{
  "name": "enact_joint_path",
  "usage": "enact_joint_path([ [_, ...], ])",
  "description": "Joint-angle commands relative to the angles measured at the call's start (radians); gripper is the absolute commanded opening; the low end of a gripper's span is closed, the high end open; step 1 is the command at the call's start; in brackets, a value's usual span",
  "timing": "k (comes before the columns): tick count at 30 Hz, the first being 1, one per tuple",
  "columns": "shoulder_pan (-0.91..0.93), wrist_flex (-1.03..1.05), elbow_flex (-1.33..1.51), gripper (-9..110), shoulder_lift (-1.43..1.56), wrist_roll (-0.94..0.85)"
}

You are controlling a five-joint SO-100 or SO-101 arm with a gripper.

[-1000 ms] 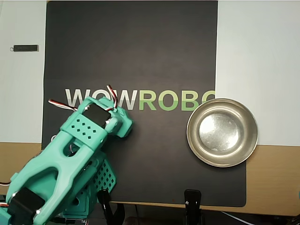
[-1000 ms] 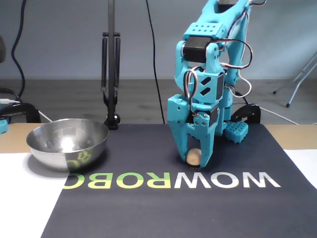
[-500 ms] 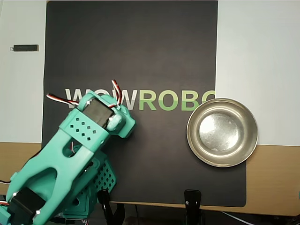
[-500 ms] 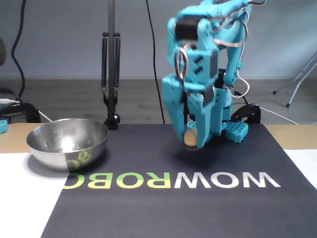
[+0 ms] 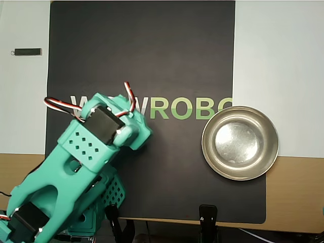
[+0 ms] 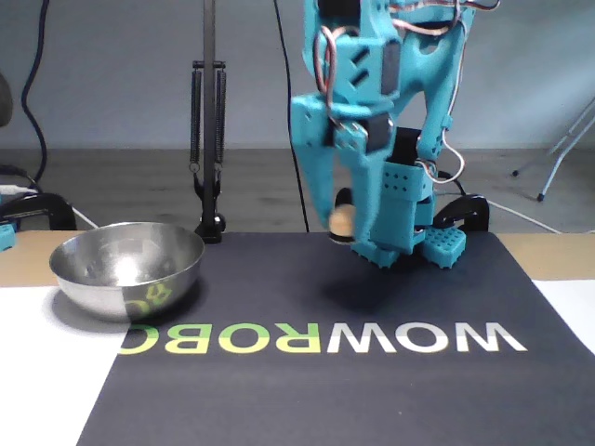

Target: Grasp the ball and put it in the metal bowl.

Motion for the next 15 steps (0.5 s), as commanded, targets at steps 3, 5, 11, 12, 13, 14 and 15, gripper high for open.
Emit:
enact_joint_path([
  [3,-0.002,0.006,-0.069,34,-0.014,0.064],
  [5,-0.002,0.006,-0.084,34,-0.035,0.094],
  [11,0.009,0.006,-0.170,34,-0.120,0.175],
  [12,0.021,0.006,-0.189,34,-0.135,0.184],
  [13,0.031,0.008,-0.207,34,-0.149,0.192],
  [14,0.041,0.008,-0.224,34,-0.164,0.196],
  [15,0.049,0.008,-0.238,34,-0.178,0.193],
])
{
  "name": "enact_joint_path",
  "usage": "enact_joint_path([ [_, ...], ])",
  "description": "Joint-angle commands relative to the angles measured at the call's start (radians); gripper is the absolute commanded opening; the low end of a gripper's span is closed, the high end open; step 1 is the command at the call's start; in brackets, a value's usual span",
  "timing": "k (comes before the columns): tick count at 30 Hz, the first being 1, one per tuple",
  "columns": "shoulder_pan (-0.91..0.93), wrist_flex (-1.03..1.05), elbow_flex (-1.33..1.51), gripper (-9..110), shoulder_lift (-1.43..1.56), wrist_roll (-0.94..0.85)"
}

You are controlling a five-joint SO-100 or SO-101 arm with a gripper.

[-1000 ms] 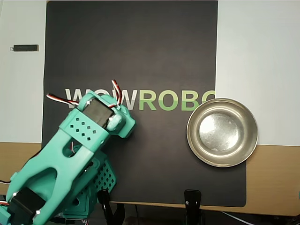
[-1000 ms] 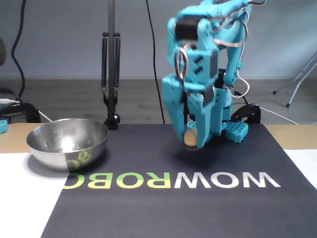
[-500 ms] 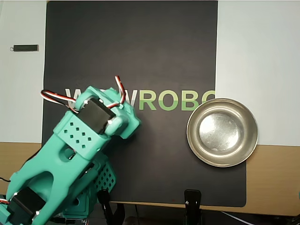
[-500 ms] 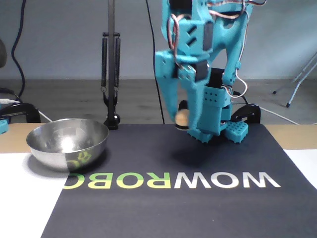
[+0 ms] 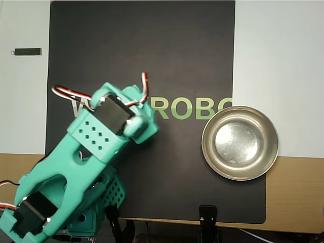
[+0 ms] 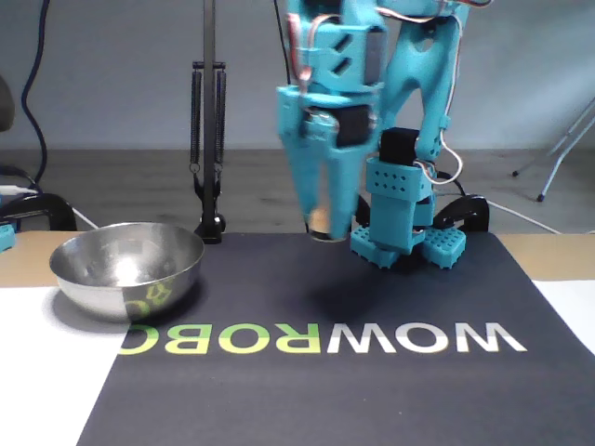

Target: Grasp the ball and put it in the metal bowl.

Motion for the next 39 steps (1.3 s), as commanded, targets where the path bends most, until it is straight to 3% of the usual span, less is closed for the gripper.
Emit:
enact_joint_path([
  [1,0.025,0.002,-0.081,34,-0.032,0.005],
  [19,0.327,-0.002,-0.400,34,-0.261,0.003],
  [36,0.494,0.000,-0.600,34,-0.503,0.014],
  [39,0.509,-0.006,-0.649,34,-0.545,0.084],
])
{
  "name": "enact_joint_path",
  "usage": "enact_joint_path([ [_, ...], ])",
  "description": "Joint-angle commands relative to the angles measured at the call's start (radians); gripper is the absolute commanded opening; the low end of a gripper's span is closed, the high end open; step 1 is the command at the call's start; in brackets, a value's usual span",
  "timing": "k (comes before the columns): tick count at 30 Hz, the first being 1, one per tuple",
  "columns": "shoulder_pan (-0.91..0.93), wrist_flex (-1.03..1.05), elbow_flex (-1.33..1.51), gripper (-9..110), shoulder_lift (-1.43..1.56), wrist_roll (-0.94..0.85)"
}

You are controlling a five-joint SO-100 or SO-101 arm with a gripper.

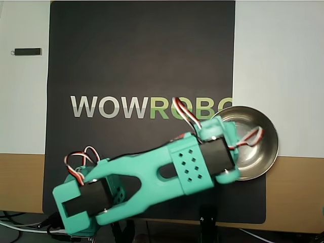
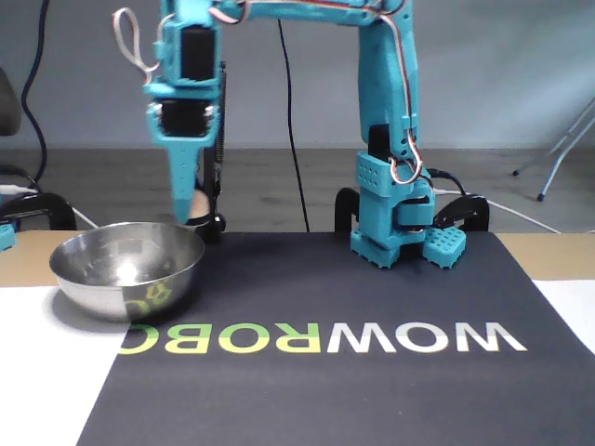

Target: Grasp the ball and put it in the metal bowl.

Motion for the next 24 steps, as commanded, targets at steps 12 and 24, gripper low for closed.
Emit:
enact_joint_path([
  [12,0.029,-0.011,-0.222,34,-0.138,0.397],
  [24,0.049,-0.095,-0.224,35,-0.189,0.741],
])
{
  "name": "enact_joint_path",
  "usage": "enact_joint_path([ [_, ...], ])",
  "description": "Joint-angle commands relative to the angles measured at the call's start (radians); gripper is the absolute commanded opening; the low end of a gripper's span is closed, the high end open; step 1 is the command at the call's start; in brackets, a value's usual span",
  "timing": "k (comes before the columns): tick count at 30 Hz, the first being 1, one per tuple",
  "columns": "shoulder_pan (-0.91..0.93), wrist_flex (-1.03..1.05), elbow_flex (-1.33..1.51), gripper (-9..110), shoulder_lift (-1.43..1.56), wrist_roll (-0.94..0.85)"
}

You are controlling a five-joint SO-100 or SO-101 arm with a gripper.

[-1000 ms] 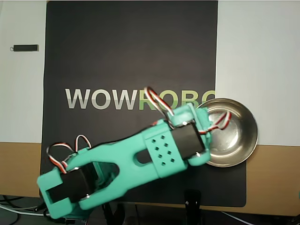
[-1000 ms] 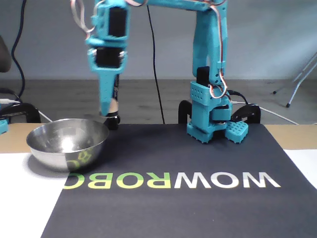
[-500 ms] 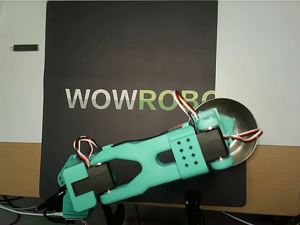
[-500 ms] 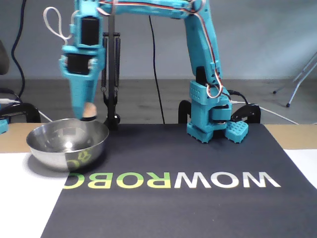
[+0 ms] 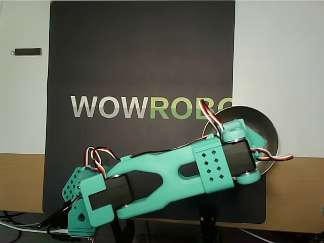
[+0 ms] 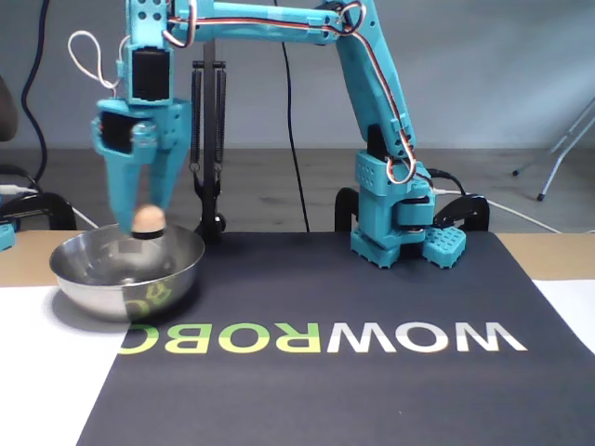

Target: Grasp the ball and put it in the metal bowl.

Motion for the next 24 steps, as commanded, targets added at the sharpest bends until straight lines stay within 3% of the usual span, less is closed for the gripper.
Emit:
enact_joint_path([
  [1,0.006,-0.049,-0.040,35,0.002,0.098],
  [8,0.006,-0.097,-0.040,34,-0.034,0.179],
  [24,0.006,-0.097,-0.038,35,-0.061,0.172],
])
